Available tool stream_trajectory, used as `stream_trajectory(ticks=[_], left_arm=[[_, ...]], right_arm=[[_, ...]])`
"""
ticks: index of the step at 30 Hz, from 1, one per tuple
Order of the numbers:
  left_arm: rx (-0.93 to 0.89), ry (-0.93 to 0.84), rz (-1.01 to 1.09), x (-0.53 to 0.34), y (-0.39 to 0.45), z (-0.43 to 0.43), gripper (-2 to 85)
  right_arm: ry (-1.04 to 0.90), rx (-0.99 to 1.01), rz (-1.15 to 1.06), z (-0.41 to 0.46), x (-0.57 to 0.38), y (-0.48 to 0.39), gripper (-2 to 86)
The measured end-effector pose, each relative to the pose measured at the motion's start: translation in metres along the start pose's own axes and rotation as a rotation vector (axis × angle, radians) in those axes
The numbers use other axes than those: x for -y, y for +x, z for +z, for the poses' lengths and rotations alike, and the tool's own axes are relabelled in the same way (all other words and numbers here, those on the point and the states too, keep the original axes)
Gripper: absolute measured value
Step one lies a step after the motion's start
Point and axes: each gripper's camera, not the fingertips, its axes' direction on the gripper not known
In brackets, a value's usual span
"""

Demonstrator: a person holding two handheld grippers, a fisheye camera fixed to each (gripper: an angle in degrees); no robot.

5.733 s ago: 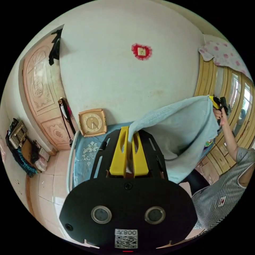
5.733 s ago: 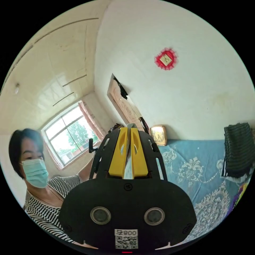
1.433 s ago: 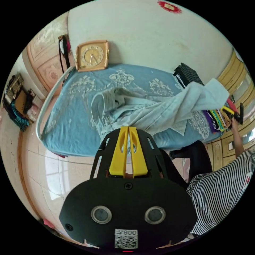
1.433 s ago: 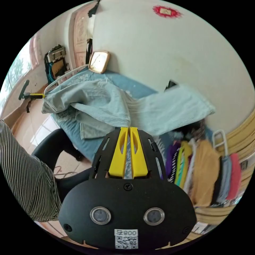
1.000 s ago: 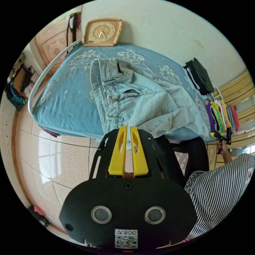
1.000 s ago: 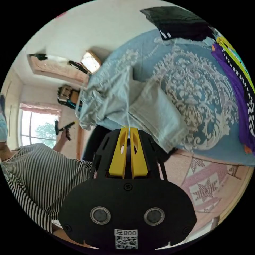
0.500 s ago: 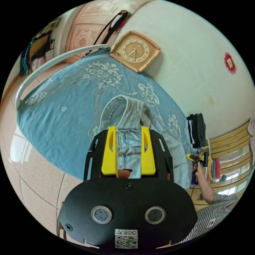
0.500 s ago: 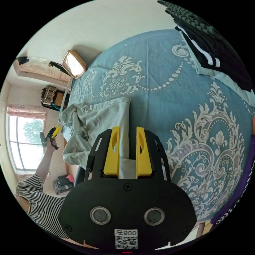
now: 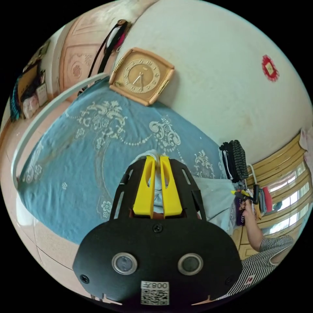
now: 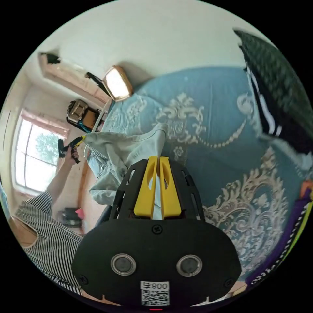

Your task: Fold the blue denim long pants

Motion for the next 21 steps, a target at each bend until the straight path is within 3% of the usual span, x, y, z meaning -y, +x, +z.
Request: stream_trajectory(ticks=[5,9,14,17,21], left_arm=[[0.089,-0.008,0.028,0.028,0.021,0.005,3.6],[0.111,-0.060,-0.100,0.030,0.016,0.038,4.6],[0.096,-0.082,-0.179,0.015,0.019,0.068,5.4],[0.072,-0.107,-0.104,0.014,0.036,0.081,6.7],[0.057,-0.180,0.009,0.020,0.070,0.114,8.5]], right_arm=[[0.340,-0.187,-0.269,-0.108,-0.022,-0.097,1.3],[0.300,-0.276,-0.351,-0.081,-0.025,-0.129,2.0],[-0.052,-0.217,-0.133,0.015,-0.039,-0.077,3.7],[0.059,-0.118,-0.045,-0.010,-0.057,-0.047,4.2],[0.173,-0.223,0.060,-0.046,-0.056,-0.009,6.8]])
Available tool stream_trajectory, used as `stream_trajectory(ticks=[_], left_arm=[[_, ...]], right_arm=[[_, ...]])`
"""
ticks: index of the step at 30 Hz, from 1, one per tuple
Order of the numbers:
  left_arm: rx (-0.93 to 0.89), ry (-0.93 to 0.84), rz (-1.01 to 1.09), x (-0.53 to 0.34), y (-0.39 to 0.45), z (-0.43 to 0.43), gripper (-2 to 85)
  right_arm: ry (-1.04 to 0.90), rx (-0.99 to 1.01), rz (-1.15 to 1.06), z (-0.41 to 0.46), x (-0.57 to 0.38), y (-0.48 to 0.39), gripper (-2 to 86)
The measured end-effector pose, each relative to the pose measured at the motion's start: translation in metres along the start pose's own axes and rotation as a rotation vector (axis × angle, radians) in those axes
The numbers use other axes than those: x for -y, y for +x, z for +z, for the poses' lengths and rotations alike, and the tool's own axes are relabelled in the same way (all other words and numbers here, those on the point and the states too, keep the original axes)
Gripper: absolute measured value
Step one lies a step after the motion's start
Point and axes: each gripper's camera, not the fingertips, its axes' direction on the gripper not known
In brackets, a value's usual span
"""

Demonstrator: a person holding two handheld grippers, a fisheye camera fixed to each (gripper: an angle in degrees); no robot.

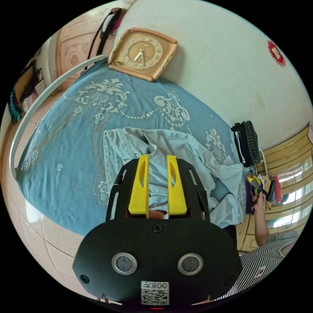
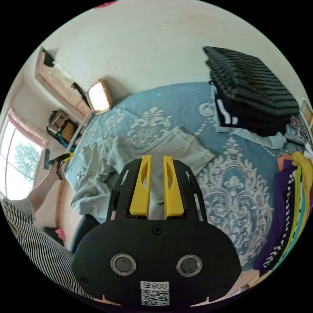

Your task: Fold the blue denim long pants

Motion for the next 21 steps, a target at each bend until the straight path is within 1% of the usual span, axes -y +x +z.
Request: stream_trajectory(ticks=[3,5,7,8,9,10,13,17,21], left_arm=[[-0.038,-0.033,0.033,0.013,0.025,0.027,9.1],[-0.100,-0.045,0.076,0.021,0.045,0.042,9.6],[-0.236,-0.057,0.188,0.033,0.085,0.061,10.7],[-0.275,-0.066,0.230,0.035,0.098,0.066,11.0],[-0.330,-0.088,0.317,0.040,0.126,0.077,11.6],[-0.371,-0.109,0.401,0.045,0.154,0.088,12.2],[-0.452,-0.176,0.550,0.055,0.217,0.124,12.7],[-0.503,-0.254,0.611,0.067,0.269,0.170,12.5],[-0.477,-0.363,0.648,0.065,0.302,0.204,7.3]], right_arm=[[-0.073,-0.114,0.043,0.012,0.022,0.028,7.9],[-0.171,-0.208,0.054,0.033,0.038,0.041,8.5],[-0.240,-0.267,0.060,0.046,0.044,0.048,8.4],[-0.249,-0.271,0.052,0.049,0.047,0.049,8.1],[-0.241,-0.277,0.046,0.048,0.048,0.049,7.9],[-0.230,-0.307,0.033,0.048,0.049,0.047,7.9],[-0.227,-0.332,0.010,0.043,0.050,0.041,8.4],[-0.237,-0.343,-0.031,0.039,0.051,0.037,9.0],[-0.240,-0.316,-0.053,0.030,0.052,0.035,8.7]])
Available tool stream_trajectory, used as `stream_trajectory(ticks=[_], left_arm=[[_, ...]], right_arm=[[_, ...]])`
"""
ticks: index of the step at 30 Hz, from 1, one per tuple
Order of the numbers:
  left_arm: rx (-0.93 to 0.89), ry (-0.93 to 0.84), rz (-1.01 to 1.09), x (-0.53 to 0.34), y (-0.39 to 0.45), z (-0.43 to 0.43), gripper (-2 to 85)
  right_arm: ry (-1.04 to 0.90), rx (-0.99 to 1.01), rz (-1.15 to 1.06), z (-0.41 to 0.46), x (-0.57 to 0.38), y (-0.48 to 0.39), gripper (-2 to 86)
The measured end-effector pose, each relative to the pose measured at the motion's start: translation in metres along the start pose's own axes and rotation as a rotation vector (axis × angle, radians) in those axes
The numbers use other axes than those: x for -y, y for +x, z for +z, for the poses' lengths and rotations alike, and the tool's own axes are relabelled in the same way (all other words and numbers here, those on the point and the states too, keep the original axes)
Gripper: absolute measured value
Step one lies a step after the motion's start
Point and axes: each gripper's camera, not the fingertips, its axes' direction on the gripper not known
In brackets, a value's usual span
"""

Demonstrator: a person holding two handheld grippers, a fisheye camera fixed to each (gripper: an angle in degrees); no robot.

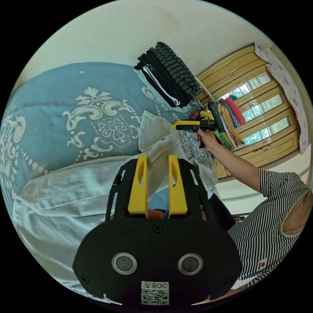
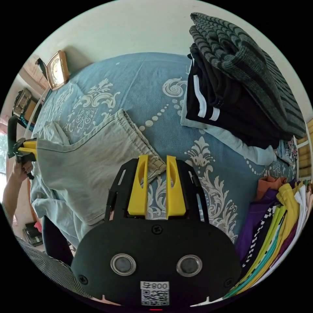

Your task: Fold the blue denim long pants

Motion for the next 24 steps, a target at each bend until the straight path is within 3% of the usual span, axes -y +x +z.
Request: stream_trajectory(ticks=[6,10,16,21,24], left_arm=[[0.042,0.022,0.036,0.000,0.023,-0.001,3.2],[0.080,0.062,0.120,0.006,0.049,-0.015,2.9],[0.152,0.136,0.181,0.033,0.073,-0.007,3.5],[0.185,0.062,0.051,0.048,0.054,0.038,6.3],[0.205,0.171,-0.064,0.011,0.041,0.033,7.0]], right_arm=[[-0.028,0.000,-0.050,-0.023,-0.005,-0.008,6.5],[0.136,0.046,-0.015,-0.088,-0.029,0.000,4.9],[0.336,-0.052,0.151,-0.185,-0.091,0.047,4.1],[0.199,-0.055,0.254,-0.172,-0.088,0.080,5.3],[0.074,-0.084,0.331,-0.143,-0.076,0.084,6.0]])
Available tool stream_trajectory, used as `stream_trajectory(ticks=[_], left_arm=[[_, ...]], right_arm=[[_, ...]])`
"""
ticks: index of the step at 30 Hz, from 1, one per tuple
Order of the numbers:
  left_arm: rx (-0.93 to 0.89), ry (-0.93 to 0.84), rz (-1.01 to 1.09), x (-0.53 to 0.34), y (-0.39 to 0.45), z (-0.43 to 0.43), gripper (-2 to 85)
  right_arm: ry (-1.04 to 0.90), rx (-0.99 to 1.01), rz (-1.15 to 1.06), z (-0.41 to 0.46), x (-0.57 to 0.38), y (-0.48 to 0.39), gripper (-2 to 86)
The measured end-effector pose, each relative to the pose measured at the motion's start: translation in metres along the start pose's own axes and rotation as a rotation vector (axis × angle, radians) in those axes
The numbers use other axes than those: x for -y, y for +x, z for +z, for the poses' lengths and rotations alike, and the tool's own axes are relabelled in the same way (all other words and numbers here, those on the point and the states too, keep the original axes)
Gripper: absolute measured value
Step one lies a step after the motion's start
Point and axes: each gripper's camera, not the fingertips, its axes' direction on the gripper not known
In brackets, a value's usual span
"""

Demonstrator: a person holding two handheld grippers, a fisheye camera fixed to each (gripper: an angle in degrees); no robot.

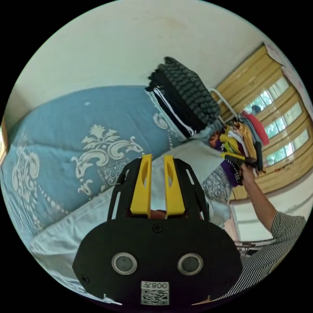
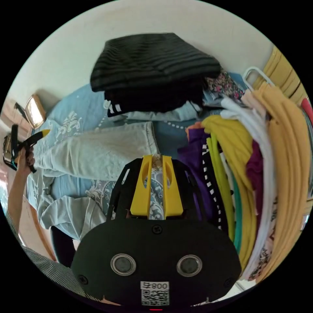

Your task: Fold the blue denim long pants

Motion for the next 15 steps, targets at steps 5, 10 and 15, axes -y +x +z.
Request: stream_trajectory(ticks=[5,10,15], left_arm=[[0.126,0.092,-0.064,-0.122,-0.029,-0.063,7.6],[0.357,0.052,-0.492,-0.312,-0.081,-0.143,8.1],[0.455,0.040,-0.795,-0.447,-0.081,-0.190,10.9]], right_arm=[[0.095,0.059,0.020,-0.019,-0.007,-0.022,6.4],[0.121,0.297,-0.256,-0.043,-0.005,-0.106,6.4],[0.138,0.274,-0.481,-0.067,0.023,-0.207,6.4]])
